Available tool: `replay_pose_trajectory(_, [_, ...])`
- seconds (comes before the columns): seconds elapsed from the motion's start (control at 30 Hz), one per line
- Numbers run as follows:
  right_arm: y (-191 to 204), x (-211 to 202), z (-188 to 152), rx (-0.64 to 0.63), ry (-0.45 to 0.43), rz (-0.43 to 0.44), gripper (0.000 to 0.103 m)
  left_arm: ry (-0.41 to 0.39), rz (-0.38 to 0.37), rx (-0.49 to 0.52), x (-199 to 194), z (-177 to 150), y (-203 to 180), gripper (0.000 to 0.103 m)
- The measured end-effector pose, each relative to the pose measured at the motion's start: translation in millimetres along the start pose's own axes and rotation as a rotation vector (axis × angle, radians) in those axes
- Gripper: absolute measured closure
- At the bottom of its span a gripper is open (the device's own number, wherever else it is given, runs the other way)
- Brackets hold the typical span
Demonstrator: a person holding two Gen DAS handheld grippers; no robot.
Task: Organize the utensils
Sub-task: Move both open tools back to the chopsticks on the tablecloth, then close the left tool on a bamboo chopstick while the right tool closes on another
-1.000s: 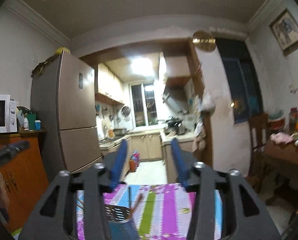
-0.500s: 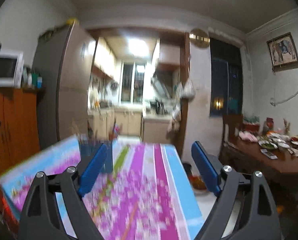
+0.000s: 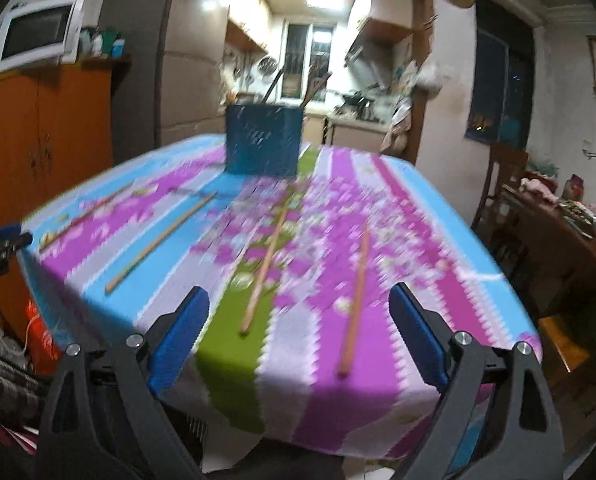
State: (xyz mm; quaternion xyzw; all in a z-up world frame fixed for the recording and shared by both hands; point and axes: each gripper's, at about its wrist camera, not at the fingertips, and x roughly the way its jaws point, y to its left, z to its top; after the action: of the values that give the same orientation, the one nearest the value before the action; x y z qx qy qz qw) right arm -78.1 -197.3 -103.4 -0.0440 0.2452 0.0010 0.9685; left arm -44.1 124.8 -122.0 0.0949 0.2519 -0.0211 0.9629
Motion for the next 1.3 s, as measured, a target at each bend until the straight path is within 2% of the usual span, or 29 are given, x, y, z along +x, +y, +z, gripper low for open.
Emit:
replay_pose_trajectory(0.07, [9, 3, -7, -0.011, 0.005, -0.004, 0.019, 0.001, -0.01, 0.014, 3, -4, -4, 0.072])
replay_pose_trajectory(0.2, [14, 10, -12, 0.017, 0.034, 0.01, 0.041, 0.017, -0.016, 0.016, 16, -4, -8, 0.075])
replay_pose_trajectory(0.27, [13, 13, -13, 0.029, 0.051, 0.011, 0.048, 0.019, -0.015, 0.02, 20, -5, -9, 0.075])
replay_pose_trajectory(0.53, [17, 21, -16, 0.035, 0.081, 0.017, 0.059, -0.004, 0.008, 0.045, 22, -8, -16, 0.075])
replay_pose_trajectory(0.7, [18, 30, -17, 0.039, 0.108, 0.037, 0.08, 0.0, -0.002, 0.017, 23, -7, -13, 0.076])
replay_pose_trajectory(0.97, [21, 34, -17, 0.05, 0.097, 0.06, 0.086, 0.026, -0.001, -0.001, 25, -4, -14, 0.076])
replay_pose_trajectory(1.3, [21, 34, -18, 0.054, 0.085, 0.053, 0.086, 0.039, 0.008, -0.008, 25, -2, -15, 0.076])
